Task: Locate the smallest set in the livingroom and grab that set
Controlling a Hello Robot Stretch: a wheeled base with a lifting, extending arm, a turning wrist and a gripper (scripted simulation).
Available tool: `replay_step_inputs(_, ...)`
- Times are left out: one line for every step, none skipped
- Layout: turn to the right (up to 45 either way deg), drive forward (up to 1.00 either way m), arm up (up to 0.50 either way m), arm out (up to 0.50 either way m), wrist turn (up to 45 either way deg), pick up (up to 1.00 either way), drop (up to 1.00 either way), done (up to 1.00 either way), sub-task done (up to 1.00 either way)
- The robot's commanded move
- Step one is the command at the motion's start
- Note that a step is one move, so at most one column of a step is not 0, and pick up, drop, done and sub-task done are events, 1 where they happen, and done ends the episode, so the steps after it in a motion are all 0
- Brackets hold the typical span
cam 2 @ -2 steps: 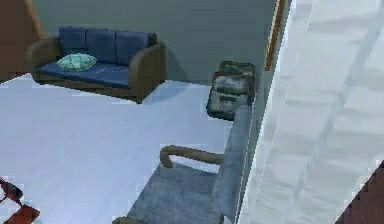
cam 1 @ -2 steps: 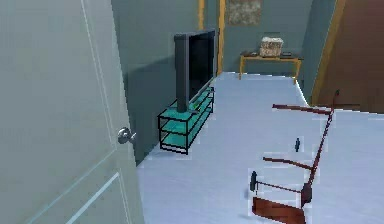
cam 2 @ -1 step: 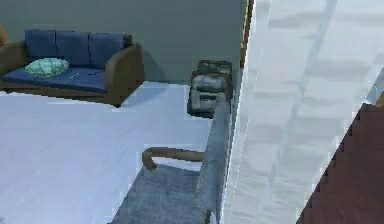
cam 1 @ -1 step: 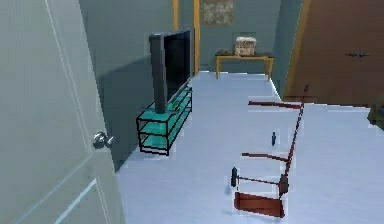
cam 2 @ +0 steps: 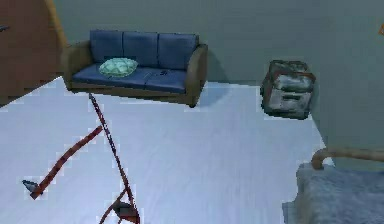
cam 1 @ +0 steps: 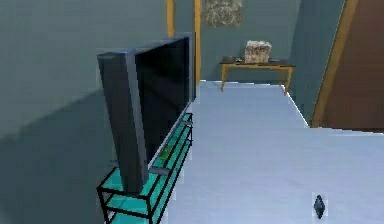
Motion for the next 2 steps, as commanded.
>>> replay_step_inputs(45.0, 0.0, 0.0, 0.0, 0.0, 0.0, 0.0, 0.0, 0.0)
replay_step_inputs(45.0, 0.0, 0.0, 0.0, 0.0, 0.0, 0.0, 0.0, 0.0)
